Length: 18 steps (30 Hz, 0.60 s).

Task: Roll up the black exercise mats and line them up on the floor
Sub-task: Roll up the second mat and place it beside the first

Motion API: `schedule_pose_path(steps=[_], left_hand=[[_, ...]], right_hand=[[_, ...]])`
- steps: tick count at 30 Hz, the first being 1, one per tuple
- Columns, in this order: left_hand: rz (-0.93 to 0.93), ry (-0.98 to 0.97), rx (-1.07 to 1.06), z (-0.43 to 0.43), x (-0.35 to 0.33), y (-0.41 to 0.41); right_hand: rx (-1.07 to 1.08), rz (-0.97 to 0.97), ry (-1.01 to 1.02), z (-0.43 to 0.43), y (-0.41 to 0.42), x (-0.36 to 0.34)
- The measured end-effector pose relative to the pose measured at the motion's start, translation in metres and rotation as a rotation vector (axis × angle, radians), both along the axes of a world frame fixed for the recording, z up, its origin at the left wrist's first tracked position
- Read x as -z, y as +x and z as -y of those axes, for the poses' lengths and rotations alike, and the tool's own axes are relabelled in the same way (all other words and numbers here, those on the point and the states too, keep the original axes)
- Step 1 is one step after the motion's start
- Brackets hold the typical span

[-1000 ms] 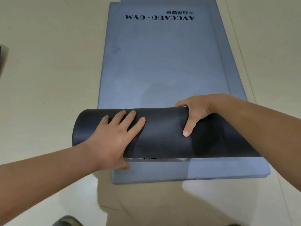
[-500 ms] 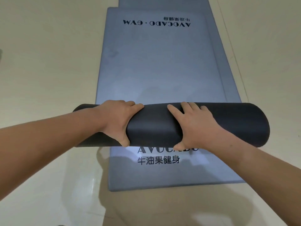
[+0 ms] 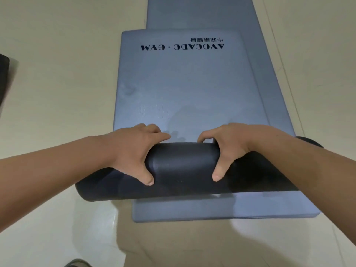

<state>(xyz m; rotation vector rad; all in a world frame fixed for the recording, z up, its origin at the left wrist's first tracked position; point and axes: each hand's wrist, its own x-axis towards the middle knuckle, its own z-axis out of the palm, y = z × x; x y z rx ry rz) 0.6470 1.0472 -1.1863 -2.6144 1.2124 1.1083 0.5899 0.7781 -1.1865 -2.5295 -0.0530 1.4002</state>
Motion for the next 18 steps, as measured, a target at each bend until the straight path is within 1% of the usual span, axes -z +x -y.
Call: schedule_pose_path(steps=[2, 3, 4, 5, 6, 8, 10, 12, 13, 15, 16, 18], left_hand=[[0.259, -0.15, 0.057, -0.015, 0.002, -0.017], [0.358, -0.2, 0.074, -0.021, 0.005, -0.026], [0.434, -0.202, 0.092, -0.025, 0.011, -0.035], [0.467, -0.136, 0.105, -0.025, 0.018, -0.041], [0.454, -0.046, 0.105, -0.023, 0.023, -0.045], [0.382, 0.07, 0.023, -0.016, 0.031, -0.043], [0.41, 0.068, -0.013, -0.008, 0.04, -0.029], [0.428, 0.052, -0.015, -0.003, 0.048, -0.013], [0.427, 0.042, -0.012, -0.001, 0.05, -0.004], [0.4, 0.025, 0.012, 0.002, 0.051, 0.011], [0.383, 0.026, 0.027, 0.004, 0.05, 0.017], [0.345, 0.013, 0.035, 0.005, 0.049, 0.031]], right_hand=[[0.061, 0.009, 0.044, 0.003, 0.016, 0.001], [0.068, 0.06, 0.038, 0.006, 0.022, 0.002], [0.06, 0.149, -0.002, 0.008, 0.027, 0.001], [0.046, 0.256, -0.063, 0.01, 0.031, -0.002], [0.036, 0.357, -0.135, 0.011, 0.033, -0.004], [0.017, 0.541, -0.263, 0.007, 0.033, -0.006], [-0.015, 0.699, -0.368, -0.003, 0.026, -0.008], [-0.06, 0.788, -0.405, -0.012, 0.013, -0.007], [-0.064, 0.788, -0.368, -0.017, 0.004, -0.007], [-0.041, 0.689, -0.292, -0.024, -0.013, -0.003], [-0.07, 0.615, -0.31, -0.026, -0.018, 0.002], [-0.183, 0.523, -0.416, -0.029, -0.027, 0.02]])
